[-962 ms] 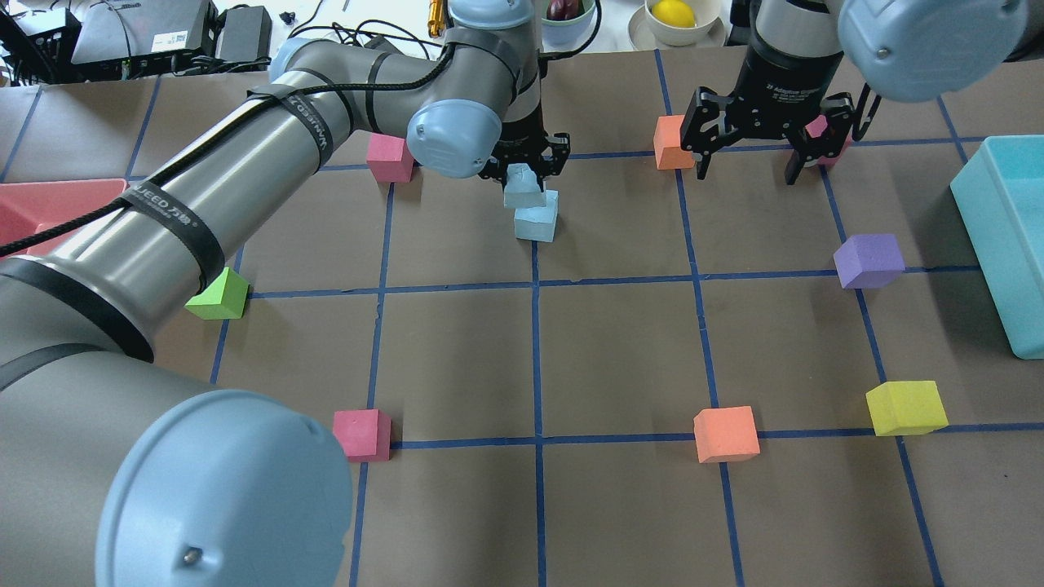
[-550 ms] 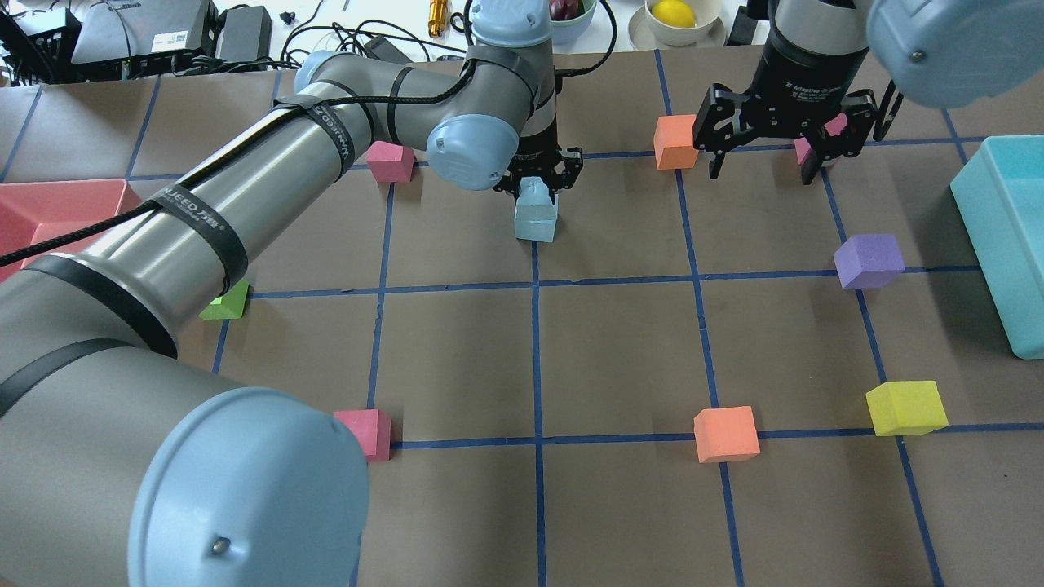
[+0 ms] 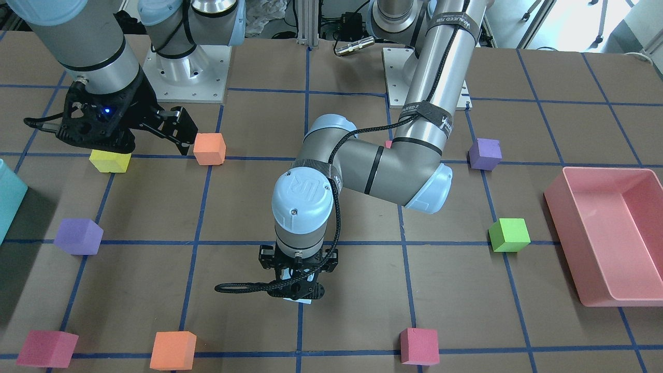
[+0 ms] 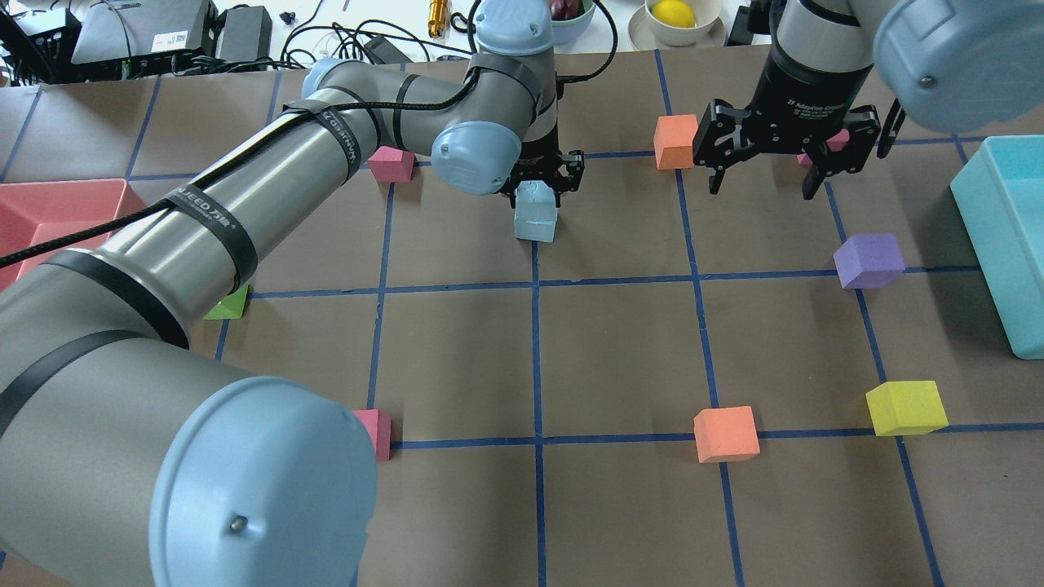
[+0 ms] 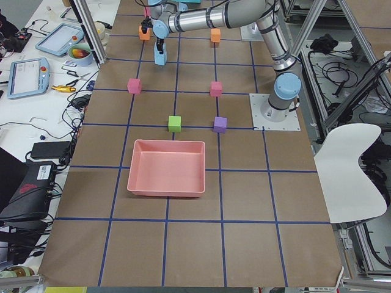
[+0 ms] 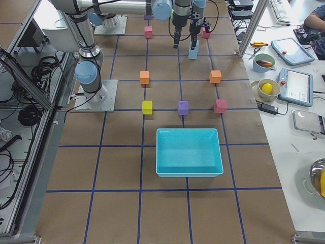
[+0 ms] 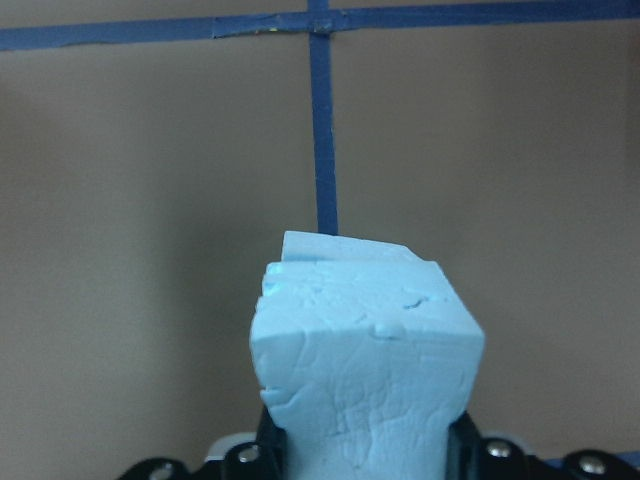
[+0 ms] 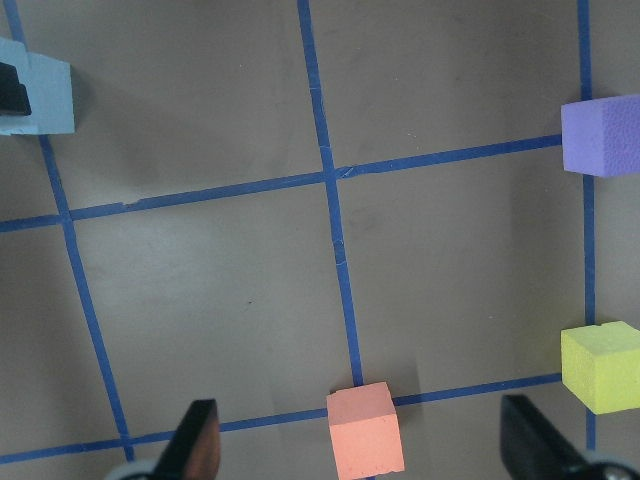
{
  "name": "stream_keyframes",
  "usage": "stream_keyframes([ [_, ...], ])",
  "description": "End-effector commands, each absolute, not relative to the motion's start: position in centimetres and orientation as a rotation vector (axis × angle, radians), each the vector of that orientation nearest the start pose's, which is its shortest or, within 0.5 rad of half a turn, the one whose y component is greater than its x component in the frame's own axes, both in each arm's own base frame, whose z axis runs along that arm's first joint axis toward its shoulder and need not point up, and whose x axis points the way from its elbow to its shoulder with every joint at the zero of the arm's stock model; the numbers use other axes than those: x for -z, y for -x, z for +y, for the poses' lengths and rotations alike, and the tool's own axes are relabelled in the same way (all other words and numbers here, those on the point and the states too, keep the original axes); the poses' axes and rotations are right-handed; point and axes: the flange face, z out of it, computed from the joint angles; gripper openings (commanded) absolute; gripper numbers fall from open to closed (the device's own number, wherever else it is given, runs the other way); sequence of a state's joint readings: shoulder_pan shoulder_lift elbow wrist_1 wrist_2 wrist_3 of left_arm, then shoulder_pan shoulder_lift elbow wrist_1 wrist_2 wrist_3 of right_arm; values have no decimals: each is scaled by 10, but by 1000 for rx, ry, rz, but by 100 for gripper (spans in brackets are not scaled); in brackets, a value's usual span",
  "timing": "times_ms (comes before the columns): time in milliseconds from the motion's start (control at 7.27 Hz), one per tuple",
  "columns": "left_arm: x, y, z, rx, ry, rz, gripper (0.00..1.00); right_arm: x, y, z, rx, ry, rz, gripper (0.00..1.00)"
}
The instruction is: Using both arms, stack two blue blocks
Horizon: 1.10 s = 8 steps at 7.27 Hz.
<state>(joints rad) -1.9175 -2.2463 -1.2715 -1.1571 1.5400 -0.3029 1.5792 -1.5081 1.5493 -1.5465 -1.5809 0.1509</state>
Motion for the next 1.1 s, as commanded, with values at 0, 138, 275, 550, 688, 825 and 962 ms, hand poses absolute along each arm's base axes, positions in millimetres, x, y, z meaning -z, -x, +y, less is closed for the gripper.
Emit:
stream_keyframes([
  [0, -286, 374, -643, 105, -75, 3193, 100, -463, -135, -500, -177, -226, 3147, 100],
  [138, -324, 361, -639, 134, -119, 3186, 100, -466, -135, -502, -166, -212, 3144, 100],
  [275, -374, 325, -632, 91, -201, 3159, 100, -467, -135, -501, -164, -150, 3147, 100],
  [550, -448, 220, -616, 30, -243, 3129, 100, -467, -135, -499, -166, -142, 3150, 100],
  [688, -477, 169, -599, 19, -250, 3130, 100, -468, -137, -500, -157, -135, 3146, 100],
  [825, -494, 152, -569, 36, -193, 3132, 100, -469, -137, -500, -149, -137, 3146, 100],
  [962, -497, 152, -530, 29, -126, 3137, 100, -470, -135, -500, -144, -139, 3151, 100],
])
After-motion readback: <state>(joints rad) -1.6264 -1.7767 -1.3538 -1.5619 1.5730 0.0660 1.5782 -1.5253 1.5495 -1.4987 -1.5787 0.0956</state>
